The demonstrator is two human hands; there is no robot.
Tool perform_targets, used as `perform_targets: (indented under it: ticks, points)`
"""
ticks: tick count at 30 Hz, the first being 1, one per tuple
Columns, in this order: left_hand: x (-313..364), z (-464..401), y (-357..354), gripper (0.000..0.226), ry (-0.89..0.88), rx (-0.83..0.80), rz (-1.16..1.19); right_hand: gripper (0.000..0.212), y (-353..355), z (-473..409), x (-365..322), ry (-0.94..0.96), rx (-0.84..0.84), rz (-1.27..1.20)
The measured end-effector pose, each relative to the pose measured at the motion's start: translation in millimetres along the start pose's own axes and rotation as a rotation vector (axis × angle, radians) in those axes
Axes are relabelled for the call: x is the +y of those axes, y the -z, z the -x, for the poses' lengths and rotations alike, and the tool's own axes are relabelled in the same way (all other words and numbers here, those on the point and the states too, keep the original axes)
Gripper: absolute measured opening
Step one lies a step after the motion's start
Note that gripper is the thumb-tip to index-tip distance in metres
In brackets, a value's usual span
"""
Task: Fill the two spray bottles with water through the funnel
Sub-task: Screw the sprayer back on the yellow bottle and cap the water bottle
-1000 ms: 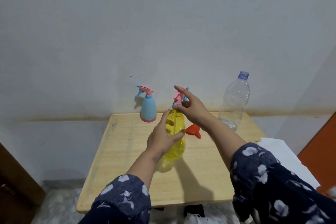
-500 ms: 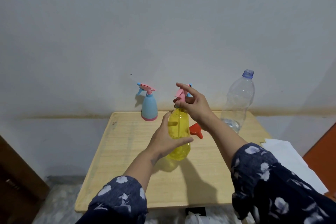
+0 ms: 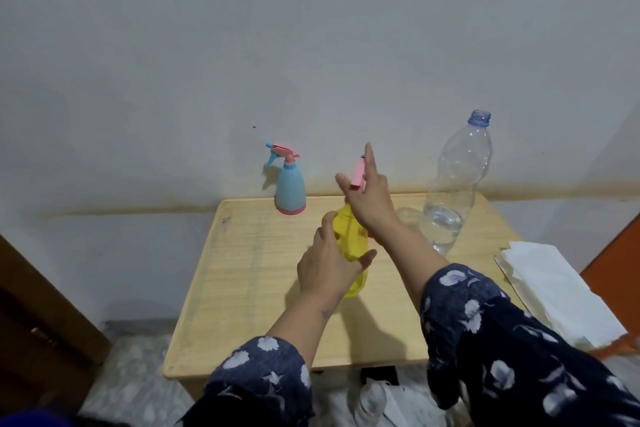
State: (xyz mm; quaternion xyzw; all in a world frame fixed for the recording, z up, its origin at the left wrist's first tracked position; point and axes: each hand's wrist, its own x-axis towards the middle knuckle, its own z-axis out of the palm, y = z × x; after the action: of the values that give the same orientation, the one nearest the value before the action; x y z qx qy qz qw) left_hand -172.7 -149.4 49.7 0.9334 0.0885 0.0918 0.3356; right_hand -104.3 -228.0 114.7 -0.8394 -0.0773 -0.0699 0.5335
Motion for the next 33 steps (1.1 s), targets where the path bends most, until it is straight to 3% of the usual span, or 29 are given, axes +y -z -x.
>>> perform_targets:
  ticks: [2, 5, 9, 14, 27, 33]
  points:
    - [-8.4, 7.2, 1.4, 0.088, -0.093, -0.096, 0.002, 0.063, 4.2, 9.3, 3.5, -0.015, 0.041, -0.049]
    - [-37.3, 13.5, 9.0, 0.055, -0.199, -0.332, 0.011, 0.047, 14.0, 29.0, 17.1, -0.078, 0.077, -0.082]
    - [-74.6, 21.3, 13.2, 0.032, -0.076, -0.448, -0.113, 0.037, 29.0, 64.2, 51.9, -0.217, 0.076, -0.064]
    - [-81.8, 33.8, 12.8, 0.033, -0.027, -0.557, -0.166, 0.032, 38.7, 128.1, 97.0, -0.340, 0.052, 0.056]
    - [-85.8, 80.8, 9.1, 0.031, 0.079, -0.513, -0.240, 0.029, 87.0, 197.1, 151.0, -0.445, 0.137, 0.173]
    - [-84.3, 108.5, 12.9, 0.030, 0.099, -0.471, -0.236, 0.036, 69.7, 212.0, 137.6, -0.364, -0.003, 0.161]
